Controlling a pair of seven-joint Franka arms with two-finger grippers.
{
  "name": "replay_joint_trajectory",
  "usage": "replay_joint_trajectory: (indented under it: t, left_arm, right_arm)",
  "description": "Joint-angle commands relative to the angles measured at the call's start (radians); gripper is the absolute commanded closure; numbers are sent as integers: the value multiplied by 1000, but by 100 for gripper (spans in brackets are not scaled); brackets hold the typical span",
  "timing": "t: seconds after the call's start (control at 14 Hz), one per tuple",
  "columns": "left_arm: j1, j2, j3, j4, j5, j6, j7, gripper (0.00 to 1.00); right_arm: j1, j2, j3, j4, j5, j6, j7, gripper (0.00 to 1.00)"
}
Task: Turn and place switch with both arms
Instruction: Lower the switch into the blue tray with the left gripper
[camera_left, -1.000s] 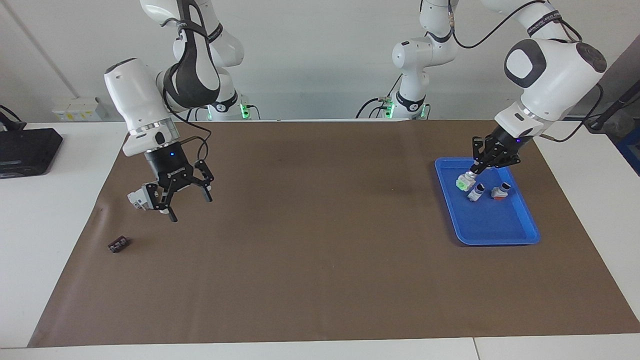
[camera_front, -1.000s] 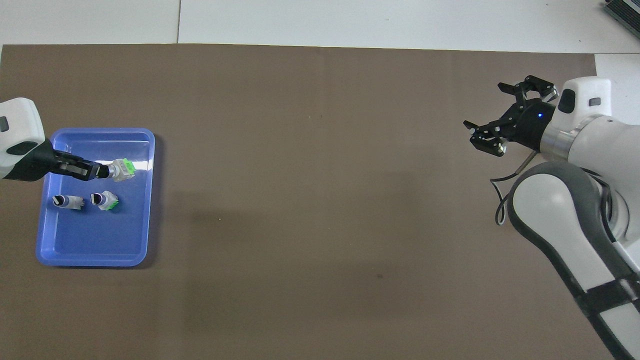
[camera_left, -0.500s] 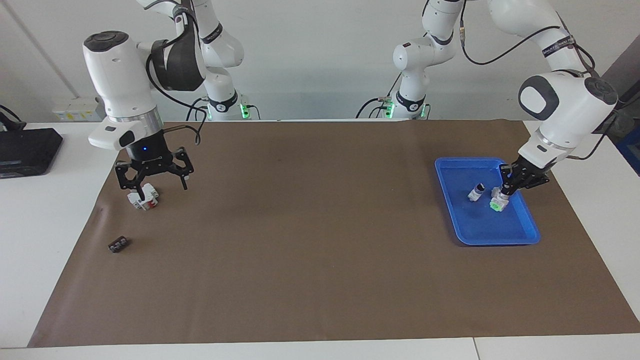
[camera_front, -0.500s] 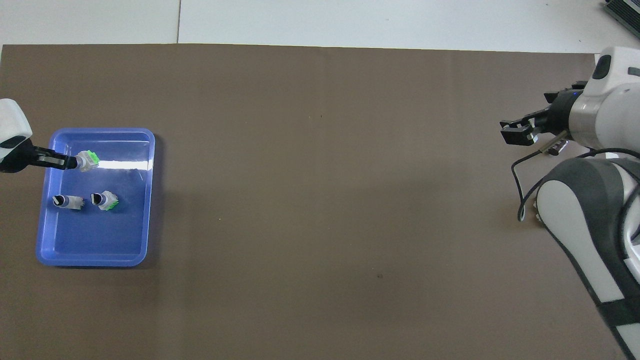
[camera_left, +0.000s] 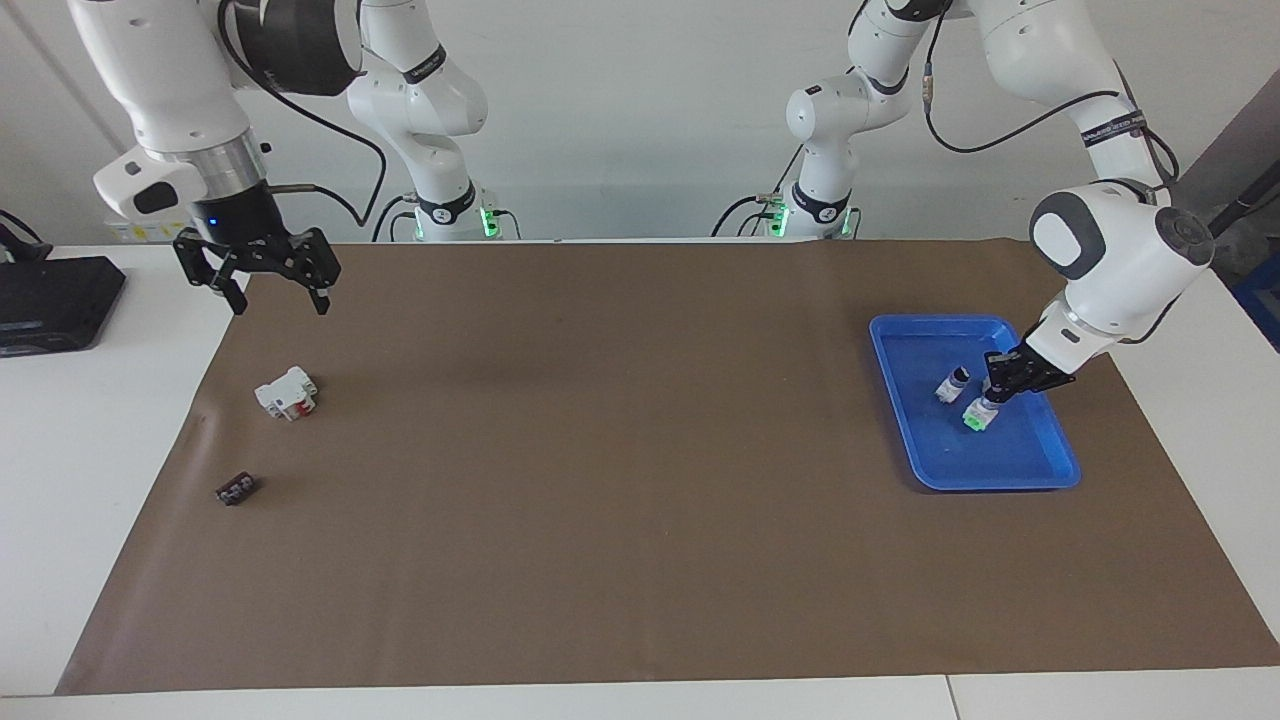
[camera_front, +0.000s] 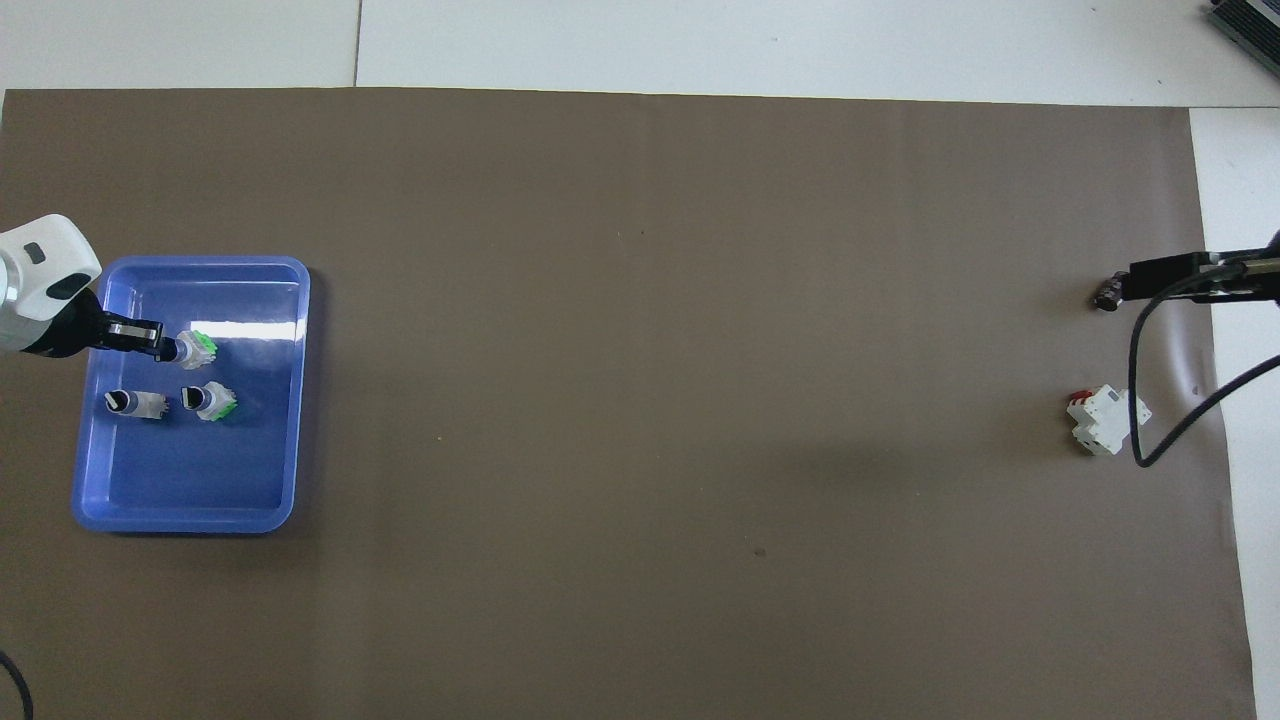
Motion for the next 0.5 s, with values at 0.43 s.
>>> replay_joint_trajectory:
  t: [0.43]
  left_arm:
    - [1,90,16,159,100,-135,-91,100]
  right_arm:
    - [235,-37,-254,70,-2,-234,41,0]
